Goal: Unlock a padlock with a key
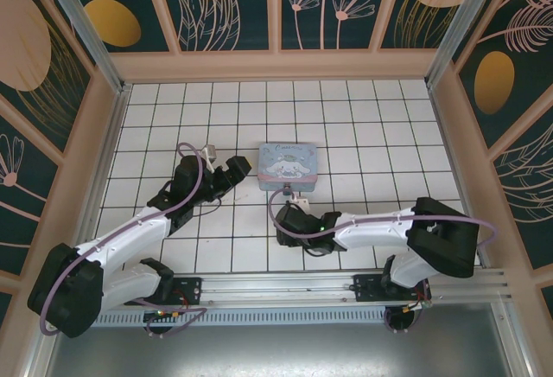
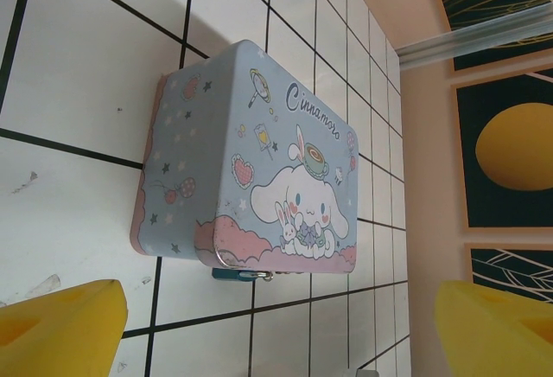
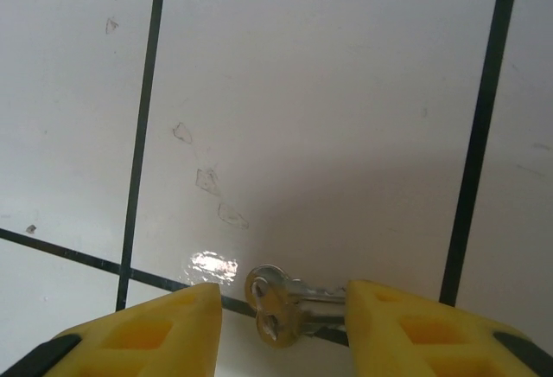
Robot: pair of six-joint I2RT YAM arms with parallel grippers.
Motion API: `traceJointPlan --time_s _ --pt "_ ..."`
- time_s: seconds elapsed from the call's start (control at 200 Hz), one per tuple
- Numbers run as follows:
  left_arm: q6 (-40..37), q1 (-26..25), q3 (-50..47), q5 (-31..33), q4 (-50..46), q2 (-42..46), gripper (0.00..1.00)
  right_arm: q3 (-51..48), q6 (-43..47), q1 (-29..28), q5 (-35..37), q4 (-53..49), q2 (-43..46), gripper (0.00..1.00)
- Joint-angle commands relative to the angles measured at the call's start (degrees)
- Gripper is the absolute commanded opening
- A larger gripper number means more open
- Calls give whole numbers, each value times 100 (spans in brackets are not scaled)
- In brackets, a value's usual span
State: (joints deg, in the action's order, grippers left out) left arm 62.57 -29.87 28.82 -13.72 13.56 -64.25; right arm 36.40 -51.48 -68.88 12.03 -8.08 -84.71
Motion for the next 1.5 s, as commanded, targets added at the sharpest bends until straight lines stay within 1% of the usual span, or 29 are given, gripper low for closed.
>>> traceJointPlan --time_s 0.0,0.245,0.355,0.44,0.716,1.096,1.256,1.406,1.496 --pt "-25 51 32 -61 218 18 91 119 57 35 114 -46 -173 42" --pt "-16 54 14 -60 240 9 92 425 418 275 -45 77 -401 42" --pt "-8 51 10 -61 232 31 92 794 572 305 -69 -121 -708 42" --pt "5 53 10 -52 221 62 92 1003 601 208 -35 -328 -906 42" --pt "-3 51 -7 -59 230 91 92 1268 367 -207 404 -1021 -1196 43" --pt "19 52 -26 -96 320 48 92 1396 172 -435 910 -1340 -830 54" --pt "21 51 -34 -87 316 53 92 1465 3 -445 975 -1561 -903 54" --pt "37 58 -30 -79 308 53 91 1612 -440 -496 1098 -1985 -1038 53" --pt "36 50 -34 -71 309 62 92 1694 -593 -564 1143 -2067 -1093 52"
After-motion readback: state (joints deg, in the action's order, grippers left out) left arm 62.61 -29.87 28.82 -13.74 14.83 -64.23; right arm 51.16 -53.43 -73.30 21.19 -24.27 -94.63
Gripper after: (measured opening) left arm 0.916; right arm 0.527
